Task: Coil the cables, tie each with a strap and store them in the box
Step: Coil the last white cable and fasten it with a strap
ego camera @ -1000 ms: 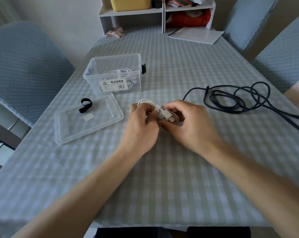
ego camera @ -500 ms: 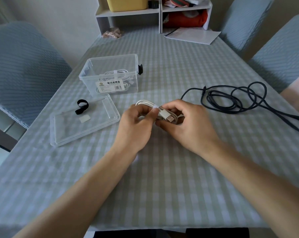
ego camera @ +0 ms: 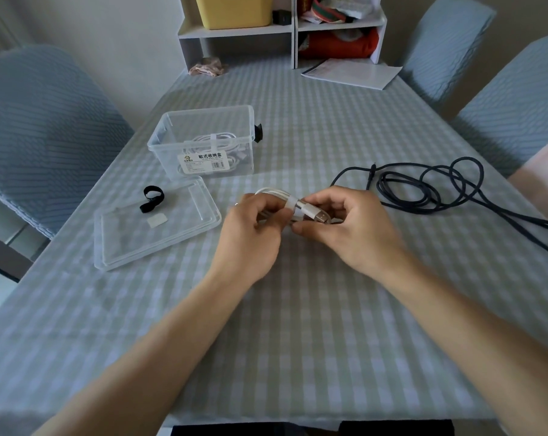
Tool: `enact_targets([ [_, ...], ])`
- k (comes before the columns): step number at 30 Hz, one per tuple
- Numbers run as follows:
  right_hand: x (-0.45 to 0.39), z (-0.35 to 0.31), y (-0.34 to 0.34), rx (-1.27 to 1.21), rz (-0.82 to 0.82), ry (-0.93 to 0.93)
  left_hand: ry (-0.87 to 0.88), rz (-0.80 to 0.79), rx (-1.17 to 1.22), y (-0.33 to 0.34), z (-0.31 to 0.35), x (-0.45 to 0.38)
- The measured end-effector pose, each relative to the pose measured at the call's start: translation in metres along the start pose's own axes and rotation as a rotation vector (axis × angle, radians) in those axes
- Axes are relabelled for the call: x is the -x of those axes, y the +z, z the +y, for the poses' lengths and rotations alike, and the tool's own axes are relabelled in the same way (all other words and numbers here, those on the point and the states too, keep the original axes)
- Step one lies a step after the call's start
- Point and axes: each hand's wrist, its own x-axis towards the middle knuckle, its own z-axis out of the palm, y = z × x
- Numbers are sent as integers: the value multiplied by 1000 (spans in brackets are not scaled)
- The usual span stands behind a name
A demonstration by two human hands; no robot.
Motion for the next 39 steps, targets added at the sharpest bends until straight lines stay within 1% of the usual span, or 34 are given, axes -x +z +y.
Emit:
enact_targets([
  [2, -1, 1, 3, -1, -2, -1, -27, 48, 90, 2, -1, 0],
  [4, -1, 2, 6, 40, -8, -22, -32, 81, 119, 2, -2, 0],
  [7, 1, 5, 7, 59, -8, -42, -57, 64, 114, 1, -3, 0],
  [10, -1, 6, 1, -53, -27, 15, -73, 53, 122, -3, -4, 0],
  [13, -5, 8, -3, -173, -52, 82, -64, 50, 191, -5, 0, 1],
  [15, -7, 9, -5, -230, -50, 106, -48, 89, 226, -7, 3, 5],
  [17, -8, 11, -7, -230, -29, 103, -25, 136, 242, -11, 5, 7],
  [18, -8, 13, -7, -203, -23, 79, -32, 135, 244, -13, 4, 7],
  [20, -7, 15, -7, -115, -12, 19, -75, 74, 217, -16, 2, 5],
  [22, -3, 13, -8, -84, -3, -9, -53, 7, 180, -17, 2, 2],
  [23, -2, 12, -8, -72, 1, -14, -37, -2, 190, -18, 1, 2],
  [26, -1, 9, -7, -52, -9, -14, -43, 2, 287, -20, -1, 3],
  [28, 2, 5, -5, -152, -6, 51, -62, -1, 347, -20, -2, 6],
  [30, 3, 1, -1, -193, 25, 113, -123, -6, 441, -16, -2, 8],
  [32, 7, -4, 4, -102, 66, 110, -171, -30, 537, -14, 2, 11],
  [33, 8, -8, 6, -32, 92, 67, -178, -41, 540, -13, 5, 12],
  [34, 10, -10, 8, 28, 110, 1, -175, -45, 496, -12, 7, 13],
  [36, 12, -13, 12, 89, 123, -144, -129, -37, 304, -10, 13, 11],
  [37, 13, -14, 13, 104, 133, -198, -81, -16, 192, -9, 15, 9],
  [39, 14, -13, 15, 144, 153, -267, 68, 83, -15, -7, 14, 4],
])
